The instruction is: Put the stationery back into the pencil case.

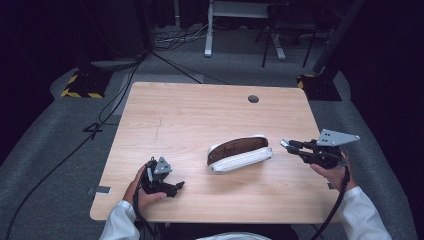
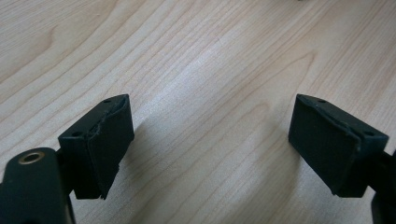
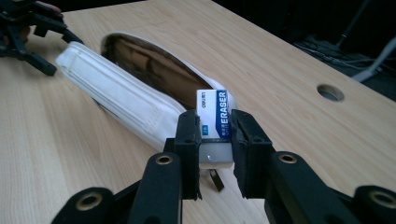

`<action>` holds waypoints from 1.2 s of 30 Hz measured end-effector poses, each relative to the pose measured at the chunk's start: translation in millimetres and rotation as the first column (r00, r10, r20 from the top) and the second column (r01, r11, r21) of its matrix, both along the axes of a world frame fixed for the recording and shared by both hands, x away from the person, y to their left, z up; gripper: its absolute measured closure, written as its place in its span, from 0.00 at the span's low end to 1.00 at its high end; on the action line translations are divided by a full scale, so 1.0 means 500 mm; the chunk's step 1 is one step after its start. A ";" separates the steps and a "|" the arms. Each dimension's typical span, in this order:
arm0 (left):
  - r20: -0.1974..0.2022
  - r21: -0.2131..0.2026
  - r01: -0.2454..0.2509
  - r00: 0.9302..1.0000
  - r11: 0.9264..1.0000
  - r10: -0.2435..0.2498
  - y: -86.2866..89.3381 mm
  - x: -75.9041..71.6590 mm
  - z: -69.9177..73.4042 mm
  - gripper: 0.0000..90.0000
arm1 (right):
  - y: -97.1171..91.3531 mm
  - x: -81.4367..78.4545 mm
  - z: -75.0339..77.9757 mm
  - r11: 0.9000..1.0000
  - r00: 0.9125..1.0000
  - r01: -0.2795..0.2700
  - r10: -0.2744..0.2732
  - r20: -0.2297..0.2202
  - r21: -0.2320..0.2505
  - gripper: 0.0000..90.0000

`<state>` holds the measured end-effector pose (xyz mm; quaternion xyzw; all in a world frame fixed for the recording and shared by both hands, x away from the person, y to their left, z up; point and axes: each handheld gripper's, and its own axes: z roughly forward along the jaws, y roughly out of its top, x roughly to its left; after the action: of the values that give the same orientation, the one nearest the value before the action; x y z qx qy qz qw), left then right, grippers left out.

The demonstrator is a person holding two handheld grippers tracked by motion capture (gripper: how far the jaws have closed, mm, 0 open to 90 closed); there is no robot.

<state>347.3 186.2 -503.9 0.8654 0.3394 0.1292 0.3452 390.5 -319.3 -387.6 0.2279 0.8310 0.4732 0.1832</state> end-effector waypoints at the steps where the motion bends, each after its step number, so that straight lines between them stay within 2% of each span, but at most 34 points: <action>1: 0.000 0.000 -0.001 1.000 1.000 0.001 0.000 0.000 0.000 0.16 | 0.011 0.003 0.005 1.000 1.000 -0.017 0.017 0.006 -0.005 0.82; 5: 0.000 0.000 -0.001 1.000 1.000 0.001 0.000 0.000 0.000 0.16 | 0.057 0.013 0.018 0.996 0.997 -0.079 0.080 0.011 -0.033 0.82; 10: 0.000 0.000 -0.001 1.000 1.000 0.001 0.000 0.000 0.000 0.16 | 0.110 0.030 0.016 0.986 0.988 -0.154 0.154 0.002 -0.070 0.82; 13: 0.001 0.000 -0.001 1.000 1.000 0.001 0.000 0.000 0.000 0.16 | 0.135 0.041 0.013 0.980 0.982 -0.187 0.186 -0.015 -0.069 0.82; 17: 0.001 0.000 -0.001 1.000 1.000 0.001 0.000 0.000 0.000 0.16 | 0.163 0.056 0.009 0.972 0.976 -0.216 0.214 -0.025 -0.092 0.82; 24: 0.001 0.000 -0.001 1.000 1.000 0.001 0.000 0.000 0.000 0.16 | 0.200 0.076 -0.004 0.966 0.972 -0.235 0.231 -0.051 -0.107 0.81; 28: 0.001 0.000 -0.001 1.000 1.000 0.001 0.000 0.000 0.000 0.16 | 0.203 0.077 -0.008 0.968 0.973 -0.230 0.226 -0.052 -0.095 0.77; 36: 0.001 0.000 0.000 1.000 1.000 0.000 0.000 0.000 0.000 0.16 | 0.187 0.074 -0.008 0.977 0.980 -0.195 0.192 -0.045 -0.088 0.72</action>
<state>347.2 186.2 -504.0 0.8653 0.3394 0.1296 0.3453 427.4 -225.6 -391.7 0.1461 0.8733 0.4459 0.1313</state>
